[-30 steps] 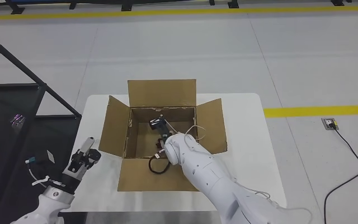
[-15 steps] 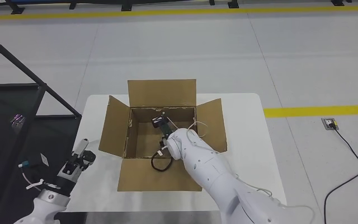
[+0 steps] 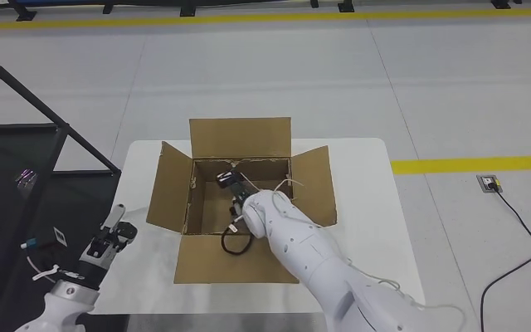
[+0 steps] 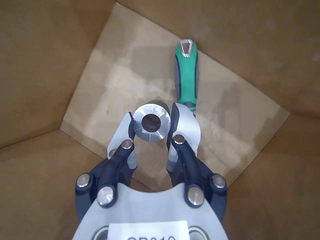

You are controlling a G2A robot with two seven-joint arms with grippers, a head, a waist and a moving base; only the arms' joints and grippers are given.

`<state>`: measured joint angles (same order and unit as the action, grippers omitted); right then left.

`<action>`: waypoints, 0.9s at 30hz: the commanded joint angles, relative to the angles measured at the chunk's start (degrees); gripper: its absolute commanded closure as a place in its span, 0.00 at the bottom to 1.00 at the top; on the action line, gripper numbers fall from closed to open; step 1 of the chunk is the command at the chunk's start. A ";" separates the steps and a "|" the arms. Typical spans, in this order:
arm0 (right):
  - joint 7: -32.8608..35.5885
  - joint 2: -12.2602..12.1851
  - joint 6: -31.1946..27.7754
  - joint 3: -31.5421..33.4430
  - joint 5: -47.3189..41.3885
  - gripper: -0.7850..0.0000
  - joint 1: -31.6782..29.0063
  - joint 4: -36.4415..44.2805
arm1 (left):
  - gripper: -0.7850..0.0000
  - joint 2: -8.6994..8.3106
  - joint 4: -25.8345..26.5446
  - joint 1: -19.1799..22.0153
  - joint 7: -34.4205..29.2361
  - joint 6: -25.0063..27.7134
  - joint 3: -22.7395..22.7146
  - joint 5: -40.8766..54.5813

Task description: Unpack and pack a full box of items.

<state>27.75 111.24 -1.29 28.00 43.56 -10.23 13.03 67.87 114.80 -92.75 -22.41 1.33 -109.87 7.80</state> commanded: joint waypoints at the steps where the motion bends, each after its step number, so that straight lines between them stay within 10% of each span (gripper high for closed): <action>1: -0.74 -0.02 -0.75 -0.36 1.44 1.00 0.07 1.32 | 0.00 -0.04 -0.24 0.35 -0.06 -0.20 -0.09 0.18; 13: -0.26 -3.21 5.41 -1.30 13.20 1.00 -4.32 20.19 | 0.00 -0.33 -0.80 2.63 -1.06 -1.30 0.51 0.26; 27: 27.22 -17.20 22.19 12.95 50.14 1.00 -30.32 78.54 | 0.00 -0.69 -2.22 4.62 -2.49 -1.46 0.39 1.36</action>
<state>53.00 94.85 21.02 39.23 89.82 -37.73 85.87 67.22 112.73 -88.22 -24.74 -0.14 -109.46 9.16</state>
